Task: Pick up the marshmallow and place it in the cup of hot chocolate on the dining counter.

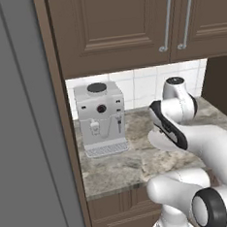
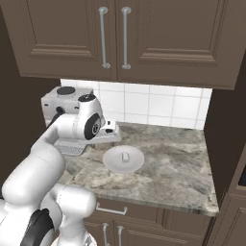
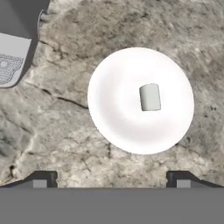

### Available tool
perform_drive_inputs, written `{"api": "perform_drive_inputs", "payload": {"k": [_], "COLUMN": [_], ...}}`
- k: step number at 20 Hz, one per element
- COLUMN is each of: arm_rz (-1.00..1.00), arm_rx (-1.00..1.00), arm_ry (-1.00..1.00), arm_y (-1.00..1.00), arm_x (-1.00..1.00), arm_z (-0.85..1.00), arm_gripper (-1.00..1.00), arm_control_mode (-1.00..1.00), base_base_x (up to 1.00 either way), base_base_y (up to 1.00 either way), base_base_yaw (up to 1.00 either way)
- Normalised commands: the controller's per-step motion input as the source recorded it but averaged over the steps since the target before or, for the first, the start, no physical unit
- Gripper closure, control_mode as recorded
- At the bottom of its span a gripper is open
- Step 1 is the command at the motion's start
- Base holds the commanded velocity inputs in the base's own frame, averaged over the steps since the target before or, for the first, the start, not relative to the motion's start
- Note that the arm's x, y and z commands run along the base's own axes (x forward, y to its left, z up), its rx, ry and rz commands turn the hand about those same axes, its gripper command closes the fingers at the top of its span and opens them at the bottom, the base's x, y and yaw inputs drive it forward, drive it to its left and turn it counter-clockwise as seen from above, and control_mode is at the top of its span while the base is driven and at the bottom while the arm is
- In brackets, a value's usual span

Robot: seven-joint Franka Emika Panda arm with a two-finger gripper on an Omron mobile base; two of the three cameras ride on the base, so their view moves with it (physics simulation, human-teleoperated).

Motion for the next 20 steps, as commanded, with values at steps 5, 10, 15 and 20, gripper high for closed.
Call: {"api": "perform_drive_inputs", "payload": {"k": [5, 10, 15, 20], "arm_rz": [0.00, 0.00, 0.00, 0.00], "arm_rx": [0.03, 0.02, 0.00, 0.00], "arm_ry": [0.05, 0.09, 0.03, 0.00], "arm_y": [-0.35, -0.30, -0.18, -0.19], "arm_x": [0.52, 0.53, 0.22, 0.09], "arm_z": [-0.20, -0.15, -0.24, -0.26], "arm_gripper": [-1.00, -1.00, -1.00, -1.00], "arm_control_mode": [-1.00, -1.00, -1.00, -1.00], "base_base_x": [0.00, 0.00, 0.00, 0.00], "base_base_y": [0.00, 0.00, 0.00, 0.00], "base_base_yaw": [0.00, 0.00, 0.00, 0.00]}}
